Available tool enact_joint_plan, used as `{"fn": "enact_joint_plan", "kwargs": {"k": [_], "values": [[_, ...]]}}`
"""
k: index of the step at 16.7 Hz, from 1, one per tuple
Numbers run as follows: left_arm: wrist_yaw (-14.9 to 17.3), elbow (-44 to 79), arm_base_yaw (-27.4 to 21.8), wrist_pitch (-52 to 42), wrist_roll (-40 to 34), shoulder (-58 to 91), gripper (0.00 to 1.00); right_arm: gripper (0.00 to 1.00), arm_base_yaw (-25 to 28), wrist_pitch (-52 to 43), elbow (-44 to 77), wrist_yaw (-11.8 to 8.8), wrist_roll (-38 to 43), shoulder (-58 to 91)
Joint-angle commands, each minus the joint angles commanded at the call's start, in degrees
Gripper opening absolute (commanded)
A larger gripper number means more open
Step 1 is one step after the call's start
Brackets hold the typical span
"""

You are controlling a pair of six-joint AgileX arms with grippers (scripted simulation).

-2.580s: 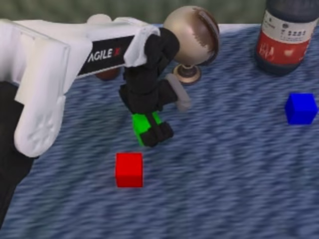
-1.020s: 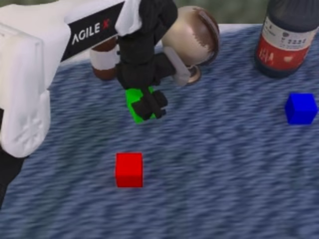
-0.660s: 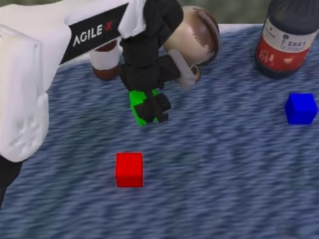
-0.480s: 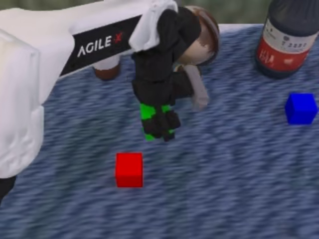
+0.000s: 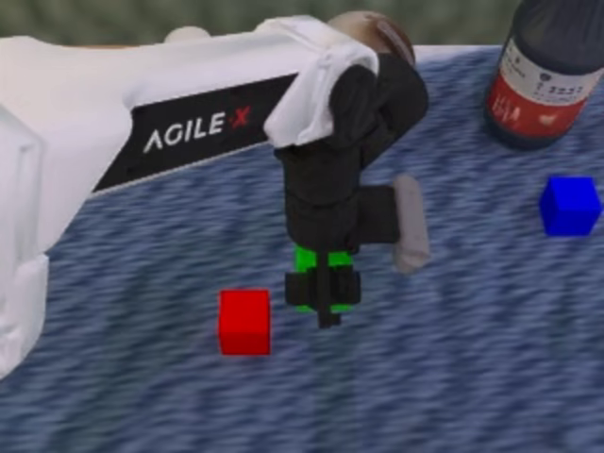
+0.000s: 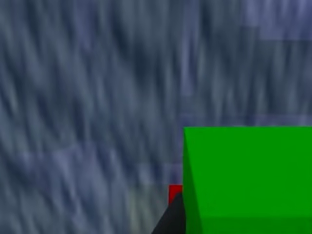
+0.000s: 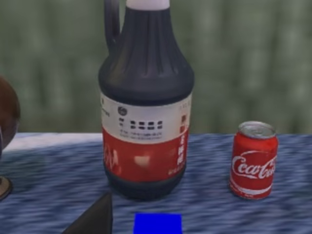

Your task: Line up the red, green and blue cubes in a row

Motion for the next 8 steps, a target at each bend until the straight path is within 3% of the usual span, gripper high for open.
{"fn": "enact_joint_plan", "kwargs": {"k": [3,8], "values": [[0.0,-0.7,0.3,0.9,-0.1,0.5,0.0,1.0,0.0,0.0,0.0,0.0,0.0,0.0],[0.1,-6.7,-0.1,10.7,-0.1,3.8,0.0,1.0,0.0,0.0,0.0,0.0,0.0,0.0]]}}
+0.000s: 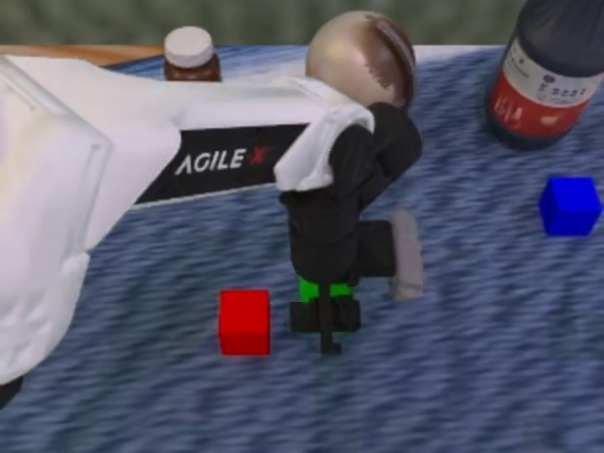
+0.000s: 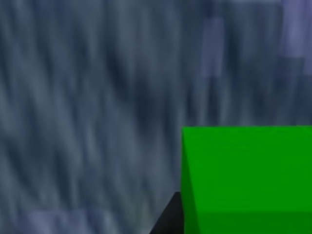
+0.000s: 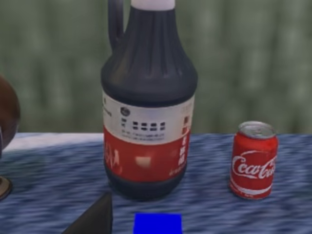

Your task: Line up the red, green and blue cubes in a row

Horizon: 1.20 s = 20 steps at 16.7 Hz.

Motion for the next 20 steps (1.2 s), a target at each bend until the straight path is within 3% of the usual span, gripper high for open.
{"fn": "enact_joint_plan", "kwargs": {"k": [6,19,20], "values": [[-0.1,-1.9,-0.1,2.9,0.0,1.2,0.0,1.0,0.0,0.0,0.0,0.0,0.0,0.0],[-0.1,-1.9,-0.1,2.9,0.0,1.2,0.98,1.0,0.0,0.0,0.0,0.0,0.0,0.0],[-0.1,-1.9,-0.1,2.9,0.0,1.2,1.0,1.0,0.0,0.0,0.0,0.0,0.0,0.0]]}}
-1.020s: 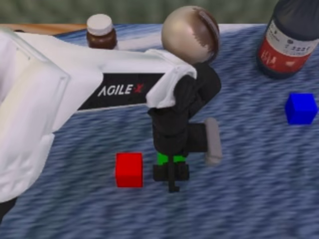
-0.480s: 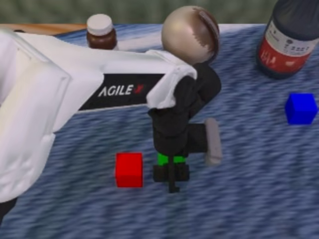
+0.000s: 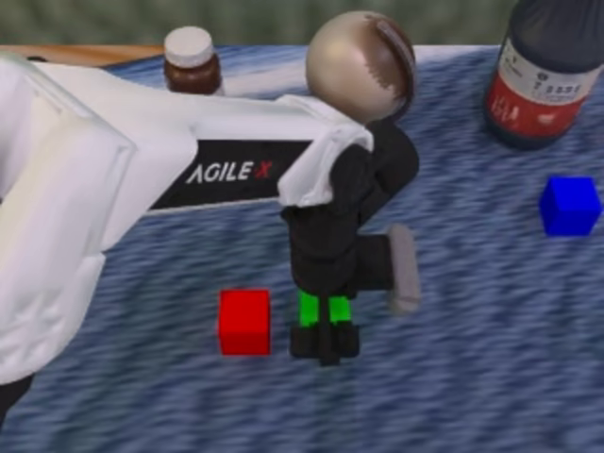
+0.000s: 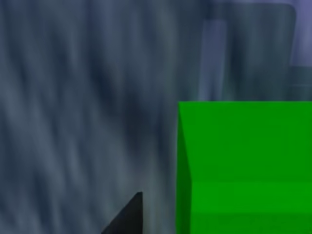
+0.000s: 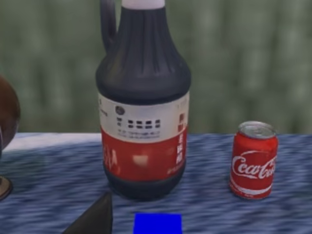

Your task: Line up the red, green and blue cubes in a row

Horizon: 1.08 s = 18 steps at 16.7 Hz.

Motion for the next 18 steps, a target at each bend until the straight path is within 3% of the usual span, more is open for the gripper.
{"fn": "enact_joint_plan", "kwargs": {"k": [9,18], "values": [[0.0,0.1,0.2,-0.2,0.0,-0.1,1.0,1.0,0.0,0.0,0.0,0.0,0.0,0.0],[0.0,9.0,1.3,-13.7,0.0,-4.7,1.0,1.0,0.0,0.0,0.0,0.0,0.0,0.0]]}}
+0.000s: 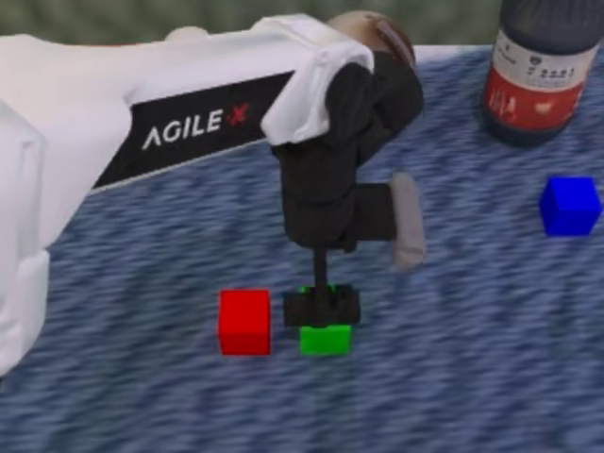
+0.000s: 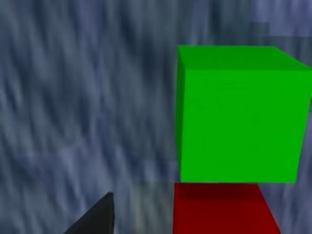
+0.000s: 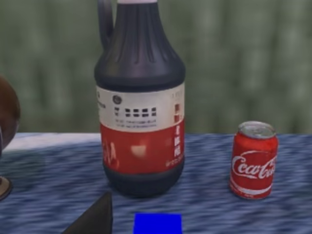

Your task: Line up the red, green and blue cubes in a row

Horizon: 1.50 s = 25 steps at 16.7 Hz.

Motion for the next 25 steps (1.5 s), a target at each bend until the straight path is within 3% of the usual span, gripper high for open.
{"fn": "enact_joint_plan", "kwargs": {"k": [5,10,15,25], "values": [[0.0,-0.6,0.0,0.4,-0.3,-0.3,1.0,1.0,0.1,-0.4,0.6,0.0,0.0,0.6],[-0.4,-11.0,5.9,6.9,-4.8,-11.0,1.0,1.0,0.7,-8.1,12.4,-0.3,0.7,12.4],[-1.0,-30.4,15.4,18.6,-12.9,-34.2,1.0,1.0,1.4,-22.6,35.9,-0.2,1.7,39.0],[-1.6,-79.1,36.5,48.4,-34.3,-94.3,1.0,1.0,2.9,-56.4,86.3,0.6,3.6,104.5]]}}
